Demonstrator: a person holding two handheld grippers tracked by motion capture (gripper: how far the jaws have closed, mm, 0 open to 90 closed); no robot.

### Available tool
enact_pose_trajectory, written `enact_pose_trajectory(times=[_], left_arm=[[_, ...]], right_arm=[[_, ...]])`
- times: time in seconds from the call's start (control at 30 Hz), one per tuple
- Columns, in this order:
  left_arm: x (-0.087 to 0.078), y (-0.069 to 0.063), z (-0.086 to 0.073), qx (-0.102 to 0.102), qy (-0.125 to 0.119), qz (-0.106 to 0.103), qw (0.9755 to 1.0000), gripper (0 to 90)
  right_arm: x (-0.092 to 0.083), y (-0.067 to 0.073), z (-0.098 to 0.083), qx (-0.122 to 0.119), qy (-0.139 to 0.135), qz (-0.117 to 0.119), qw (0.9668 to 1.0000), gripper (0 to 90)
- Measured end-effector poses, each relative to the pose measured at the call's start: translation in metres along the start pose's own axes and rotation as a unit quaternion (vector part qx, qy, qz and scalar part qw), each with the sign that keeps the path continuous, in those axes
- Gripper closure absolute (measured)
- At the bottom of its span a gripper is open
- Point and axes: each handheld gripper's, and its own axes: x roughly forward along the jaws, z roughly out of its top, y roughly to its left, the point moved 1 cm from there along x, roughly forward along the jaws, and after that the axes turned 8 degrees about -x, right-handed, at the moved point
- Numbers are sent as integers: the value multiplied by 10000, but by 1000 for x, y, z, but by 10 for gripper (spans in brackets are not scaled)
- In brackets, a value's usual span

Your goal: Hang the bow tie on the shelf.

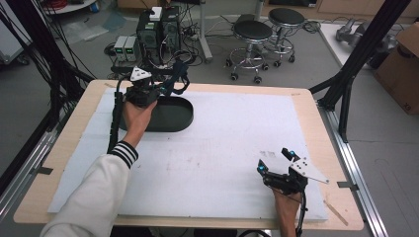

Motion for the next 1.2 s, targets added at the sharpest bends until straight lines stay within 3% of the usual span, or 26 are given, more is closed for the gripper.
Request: enact_pose_trajectory(times=[0.57,0.9,1.03,1.13,1.17,1.2], left_arm=[[13,2,-11,-63,133,-73,9999,702],[14,4,-19,-130,199,-158,9996,658],[9,3,-23,-150,148,-242,9995,564],[-4,0,-32,89,141,-346,9993,448],[-7,-1,-34,138,173,-417,9989,410],[-12,-1,-36,245,146,-688,9972,379]], right_arm=[[0,0,0,8,6,-6,10000,16],[0,1,0,25,19,-2,10000,16],[0,1,0,23,14,7,10000,16],[-1,0,0,-4,-13,9,10000,16],[-1,1,0,-18,-27,13,10000,16],[-1,1,0,-20,-36,19,10000,16]])
